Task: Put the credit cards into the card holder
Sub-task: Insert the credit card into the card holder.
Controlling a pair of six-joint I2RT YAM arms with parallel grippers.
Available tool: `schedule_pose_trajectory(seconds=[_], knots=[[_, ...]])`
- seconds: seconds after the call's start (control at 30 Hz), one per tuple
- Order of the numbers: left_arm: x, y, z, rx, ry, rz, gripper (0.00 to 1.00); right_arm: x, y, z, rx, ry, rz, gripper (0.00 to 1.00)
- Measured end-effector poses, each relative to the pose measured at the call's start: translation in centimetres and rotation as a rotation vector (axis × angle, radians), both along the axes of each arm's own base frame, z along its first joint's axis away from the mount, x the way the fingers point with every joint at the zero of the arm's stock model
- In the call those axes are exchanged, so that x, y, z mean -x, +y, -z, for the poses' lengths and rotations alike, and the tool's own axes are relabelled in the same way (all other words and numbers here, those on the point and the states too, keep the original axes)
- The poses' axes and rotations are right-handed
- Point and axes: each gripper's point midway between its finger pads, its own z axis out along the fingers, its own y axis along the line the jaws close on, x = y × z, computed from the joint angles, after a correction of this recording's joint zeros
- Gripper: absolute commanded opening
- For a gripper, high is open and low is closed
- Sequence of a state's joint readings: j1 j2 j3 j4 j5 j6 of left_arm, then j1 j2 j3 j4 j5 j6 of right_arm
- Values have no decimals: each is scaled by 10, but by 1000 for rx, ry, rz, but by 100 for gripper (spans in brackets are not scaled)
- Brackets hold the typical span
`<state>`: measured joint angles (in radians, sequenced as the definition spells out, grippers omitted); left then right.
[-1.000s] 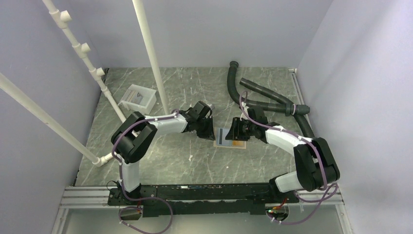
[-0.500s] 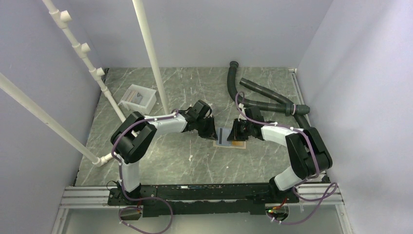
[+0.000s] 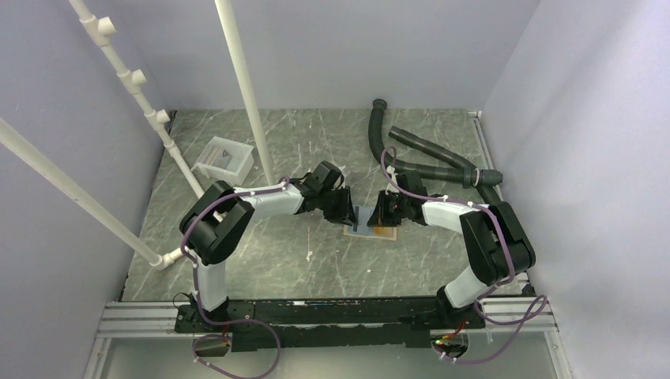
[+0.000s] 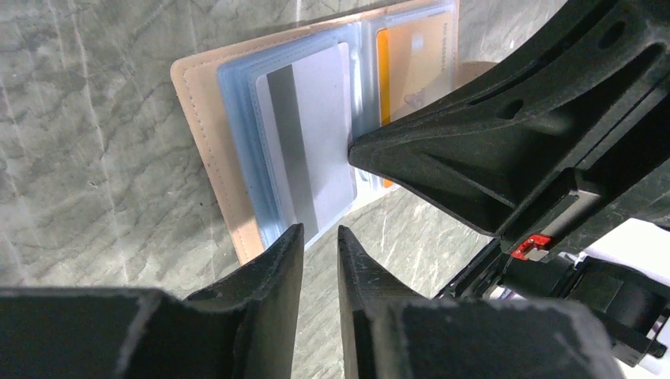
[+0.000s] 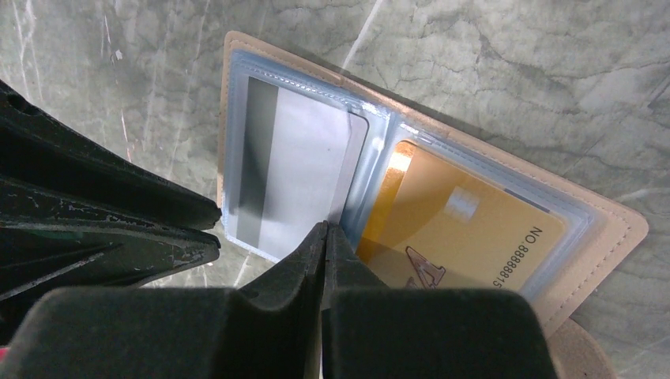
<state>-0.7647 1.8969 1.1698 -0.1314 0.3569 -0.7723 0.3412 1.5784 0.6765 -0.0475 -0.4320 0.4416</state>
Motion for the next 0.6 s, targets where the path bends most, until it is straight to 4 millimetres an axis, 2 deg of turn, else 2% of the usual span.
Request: schedule_pose_trajectory(seconds=[0.13, 0.6], knots=[[-3, 2, 2, -15, -9, -14, 36, 0, 0, 0, 0, 0, 0, 2], [-7, 0, 2, -8, -20, -26, 35, 0, 0, 0, -2, 1, -1, 2]])
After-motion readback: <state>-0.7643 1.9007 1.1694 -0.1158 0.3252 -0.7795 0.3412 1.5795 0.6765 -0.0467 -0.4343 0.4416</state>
